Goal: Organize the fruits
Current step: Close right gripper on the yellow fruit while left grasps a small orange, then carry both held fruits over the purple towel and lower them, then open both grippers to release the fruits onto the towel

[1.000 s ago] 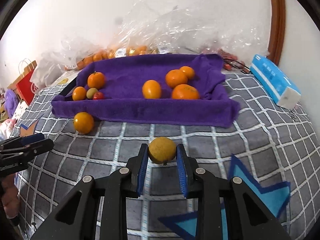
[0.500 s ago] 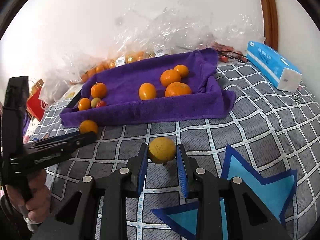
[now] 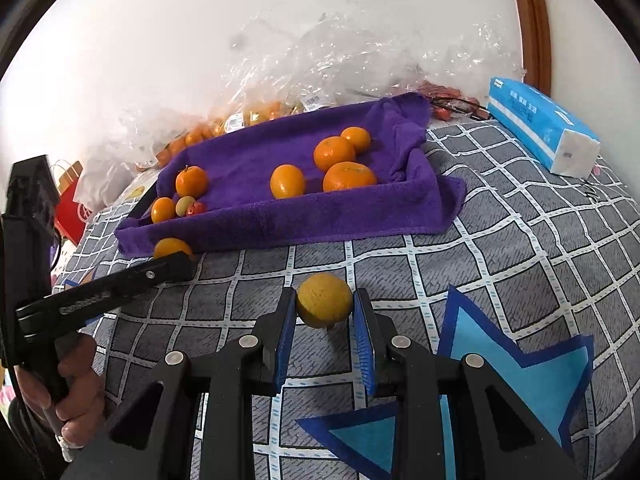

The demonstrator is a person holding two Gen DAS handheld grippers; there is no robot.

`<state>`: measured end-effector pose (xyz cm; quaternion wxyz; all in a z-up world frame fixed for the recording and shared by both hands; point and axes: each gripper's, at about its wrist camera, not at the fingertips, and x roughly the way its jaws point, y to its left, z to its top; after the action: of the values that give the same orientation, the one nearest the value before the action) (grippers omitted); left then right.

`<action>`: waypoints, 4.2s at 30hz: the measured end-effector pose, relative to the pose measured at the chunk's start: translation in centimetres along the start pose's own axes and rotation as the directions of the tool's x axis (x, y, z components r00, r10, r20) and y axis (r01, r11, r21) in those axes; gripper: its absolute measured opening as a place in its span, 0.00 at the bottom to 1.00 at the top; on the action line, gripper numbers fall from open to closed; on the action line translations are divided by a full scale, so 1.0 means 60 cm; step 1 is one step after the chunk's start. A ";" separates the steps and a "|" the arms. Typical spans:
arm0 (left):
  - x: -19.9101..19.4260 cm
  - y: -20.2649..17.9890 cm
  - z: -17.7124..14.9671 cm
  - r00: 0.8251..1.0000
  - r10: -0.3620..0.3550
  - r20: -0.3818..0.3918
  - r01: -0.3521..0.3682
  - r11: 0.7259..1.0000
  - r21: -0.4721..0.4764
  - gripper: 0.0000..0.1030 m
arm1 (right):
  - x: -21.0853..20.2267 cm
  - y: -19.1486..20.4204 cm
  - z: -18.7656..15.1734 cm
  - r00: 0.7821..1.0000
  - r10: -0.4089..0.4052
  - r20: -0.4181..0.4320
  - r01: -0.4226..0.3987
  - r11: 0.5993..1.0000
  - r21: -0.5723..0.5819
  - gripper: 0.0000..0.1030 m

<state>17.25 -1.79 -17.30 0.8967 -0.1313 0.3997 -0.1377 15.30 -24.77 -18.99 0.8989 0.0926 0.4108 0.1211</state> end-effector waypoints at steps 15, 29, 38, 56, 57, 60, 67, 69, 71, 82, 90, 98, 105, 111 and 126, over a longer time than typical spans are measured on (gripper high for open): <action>-0.023 -0.014 -0.007 0.998 0.019 0.065 -0.023 0.998 0.051 0.30 | -0.004 0.001 -0.001 1.000 -0.004 0.011 0.004 1.000 -0.002 0.28; -0.044 -0.028 -0.014 0.993 0.020 0.119 -0.031 0.995 0.098 0.30 | -0.005 0.008 -0.001 1.000 -0.001 0.013 0.001 1.000 -0.023 0.28; -0.057 -0.031 -0.015 0.990 0.018 0.139 -0.031 0.995 0.094 0.30 | -0.010 -0.002 -0.001 0.999 -0.042 0.017 0.042 0.999 0.022 0.28; -0.155 0.004 0.096 0.973 0.113 0.200 -0.121 0.992 0.032 0.30 | -0.028 0.045 0.107 0.995 -0.078 0.065 0.078 0.997 0.001 0.28; -0.155 0.008 0.109 0.974 0.112 0.199 -0.118 0.993 0.021 0.30 | -0.028 0.047 0.114 0.995 -0.072 0.073 0.072 0.997 -0.004 0.28; -0.149 0.019 0.136 0.973 0.111 0.200 -0.113 0.994 -0.002 0.30 | -0.022 0.055 0.142 0.994 -0.046 0.100 0.047 0.999 -0.009 0.28; -0.115 0.051 0.174 0.962 0.173 0.211 -0.172 0.985 -0.022 0.30 | 0.004 0.058 0.186 0.991 -0.054 0.122 0.057 0.998 -0.023 0.28; -0.098 0.060 0.181 0.966 0.175 0.190 -0.171 0.985 -0.038 0.30 | 0.012 0.054 0.192 0.990 -0.063 0.126 0.068 0.997 -0.035 0.28; -0.089 0.064 0.184 0.966 0.177 0.188 -0.172 0.984 -0.044 0.30 | 0.020 0.049 0.196 0.989 -0.072 0.131 0.077 0.996 -0.039 0.28; -0.004 0.054 0.159 0.987 0.076 0.140 -0.072 0.997 -0.033 0.30 | 0.089 0.014 0.189 0.991 -0.072 0.115 0.076 0.997 -0.026 0.28; 0.019 0.024 0.133 0.992 0.035 0.119 -0.041 0.998 0.045 0.30 | 0.110 -0.001 0.170 0.991 -0.099 0.093 0.101 0.995 -0.024 0.28; 0.033 0.020 0.132 0.995 0.038 0.093 -0.043 0.998 0.052 0.30 | 0.116 -0.004 0.163 0.989 -0.122 0.089 0.123 0.992 -0.003 0.28; 0.035 0.027 0.134 0.995 0.044 0.095 -0.048 0.998 0.038 0.30 | 0.127 -0.008 0.162 0.989 -0.128 0.073 0.128 0.992 0.005 0.28; 0.044 0.028 0.132 0.996 0.051 0.076 -0.054 0.998 0.036 0.30 | 0.126 -0.008 0.160 0.987 -0.139 0.079 0.139 0.990 0.006 0.28; 0.060 0.026 0.123 0.997 0.060 0.044 -0.062 0.997 0.047 0.30 | 0.124 0.001 0.159 0.985 -0.153 0.086 0.155 0.988 -0.022 0.36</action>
<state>25.35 -0.69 -15.52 0.9116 -0.1001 0.3811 -0.1170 27.29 -23.18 -18.14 0.9232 0.0525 0.3771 0.0531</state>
